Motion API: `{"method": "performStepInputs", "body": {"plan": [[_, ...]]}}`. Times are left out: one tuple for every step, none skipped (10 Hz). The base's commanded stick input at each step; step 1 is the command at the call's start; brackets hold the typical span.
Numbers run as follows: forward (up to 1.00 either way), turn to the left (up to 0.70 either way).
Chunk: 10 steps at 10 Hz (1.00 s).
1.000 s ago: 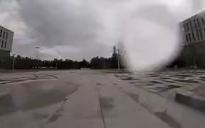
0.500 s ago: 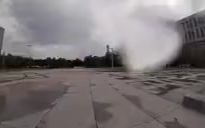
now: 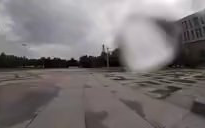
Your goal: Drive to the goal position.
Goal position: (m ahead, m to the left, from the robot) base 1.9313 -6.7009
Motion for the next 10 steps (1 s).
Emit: {"method": "performStepInputs", "body": {"plan": [[0.70,-0.10],[0.70,0.00],[0.70,0.00],[0.70,0.00],[0.70,0.00],[0.70,-0.23],[0.70,-0.29],[0.70,-0.15],[0.70,0.00],[0.70,0.00]]}}
